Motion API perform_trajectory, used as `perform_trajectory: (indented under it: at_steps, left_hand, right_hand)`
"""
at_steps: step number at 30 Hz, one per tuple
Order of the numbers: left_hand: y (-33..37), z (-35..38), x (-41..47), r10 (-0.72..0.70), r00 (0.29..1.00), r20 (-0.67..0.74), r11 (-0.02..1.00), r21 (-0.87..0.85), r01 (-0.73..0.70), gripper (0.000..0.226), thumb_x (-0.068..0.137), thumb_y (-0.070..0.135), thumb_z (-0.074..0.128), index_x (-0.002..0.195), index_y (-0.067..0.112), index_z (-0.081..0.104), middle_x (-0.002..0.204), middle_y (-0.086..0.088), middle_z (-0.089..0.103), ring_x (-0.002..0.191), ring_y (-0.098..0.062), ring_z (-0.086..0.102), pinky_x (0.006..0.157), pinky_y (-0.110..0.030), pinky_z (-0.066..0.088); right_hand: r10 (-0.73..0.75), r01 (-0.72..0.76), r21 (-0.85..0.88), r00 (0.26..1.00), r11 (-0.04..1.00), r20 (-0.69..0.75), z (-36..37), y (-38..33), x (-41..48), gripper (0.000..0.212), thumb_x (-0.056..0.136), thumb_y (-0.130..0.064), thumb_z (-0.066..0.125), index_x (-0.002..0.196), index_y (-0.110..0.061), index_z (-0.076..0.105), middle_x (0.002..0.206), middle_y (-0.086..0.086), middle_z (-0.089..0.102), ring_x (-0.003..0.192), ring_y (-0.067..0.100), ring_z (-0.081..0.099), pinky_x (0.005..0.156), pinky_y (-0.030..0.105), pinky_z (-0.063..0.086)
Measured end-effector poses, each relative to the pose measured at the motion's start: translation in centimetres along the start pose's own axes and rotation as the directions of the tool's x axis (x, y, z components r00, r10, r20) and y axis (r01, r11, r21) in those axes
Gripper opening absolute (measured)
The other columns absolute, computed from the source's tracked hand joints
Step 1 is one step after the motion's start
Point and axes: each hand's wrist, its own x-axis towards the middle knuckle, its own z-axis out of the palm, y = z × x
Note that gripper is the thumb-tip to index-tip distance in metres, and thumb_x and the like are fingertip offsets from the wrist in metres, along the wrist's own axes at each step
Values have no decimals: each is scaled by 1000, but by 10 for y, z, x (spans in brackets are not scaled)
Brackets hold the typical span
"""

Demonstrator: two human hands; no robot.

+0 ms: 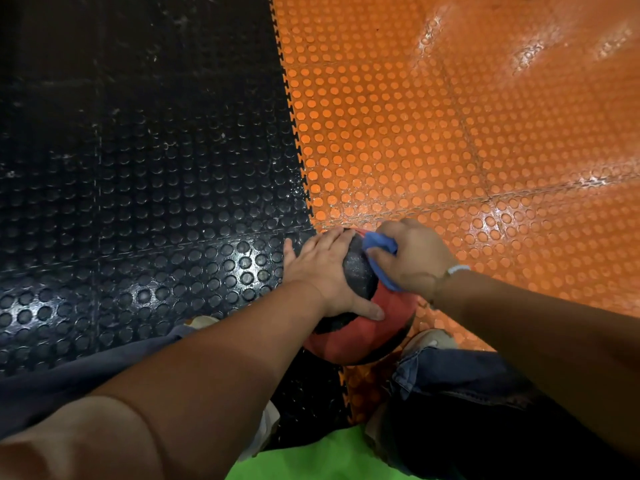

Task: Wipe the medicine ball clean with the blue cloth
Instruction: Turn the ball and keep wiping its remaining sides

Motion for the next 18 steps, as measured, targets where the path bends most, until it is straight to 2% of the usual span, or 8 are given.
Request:
perform_trajectory:
  at_steps: [2,3,6,8,12,16,18]
  left_hand:
    - [5,2,1,1,1000,-4,1000,5,-1,138,41,85,67,150,37,-3,158,18,-4,146,-14,-2,114,-58,-10]
    - [7,2,2,-3,1000,-4,1000,9,3,138,41,85,67,150,37,-3,158,18,-4,146,-14,-2,113,-59,-10]
    - [7,-2,9,-11,1000,-1,1000,1,11,136,42,81,70,150,38,-2,158,19,-2,146,-14,0,113,-60,-8]
    - [7,-4,11,-8,1000,4,1000,-6,8,135,43,80,71,150,39,-1,158,19,-2,146,-14,1,113,-60,-7]
    - [13,-2,11,-12,1000,-3,1000,-12,12,140,38,86,67,150,36,-1,158,17,0,146,-15,1,114,-58,-8]
    - [9,-7,14,-23,999,24,1000,-3,23,139,40,84,68,150,37,-2,158,18,-2,147,-16,1,113,-60,-8]
    - [5,-7,13,5,1000,30,1000,28,-6,139,40,84,68,150,38,-4,158,18,-4,147,-16,-1,113,-58,-11]
  right_hand:
    - [137,-135,45,990,990,-41,-5,7,12,25,89,-29,56,107,-12,60,108,16,55,97,34,55,73,27,35]
    - [141,-139,39,989,990,-53,-5,5,10,26,89,-29,56,108,-12,60,109,15,55,97,34,55,73,27,35]
    - [-68,68,-9,998,998,1,1,-11,-15,31,88,-31,56,117,-18,57,106,10,50,95,30,53,77,29,40]
    - [-91,91,2,995,996,47,0,-10,-20,30,88,-31,56,114,-18,58,105,10,51,93,29,53,75,29,38]
    - [165,-157,97,984,983,-74,-7,6,3,23,90,-28,56,104,-10,62,98,15,58,91,31,55,68,24,30]
    - [21,-17,92,999,996,-41,5,-7,-14,27,88,-30,57,111,-16,61,97,5,51,87,23,49,72,24,32]
    - [35,-31,130,999,991,-32,8,-9,-18,28,88,-31,58,112,-16,61,98,7,54,89,24,51,72,23,31]
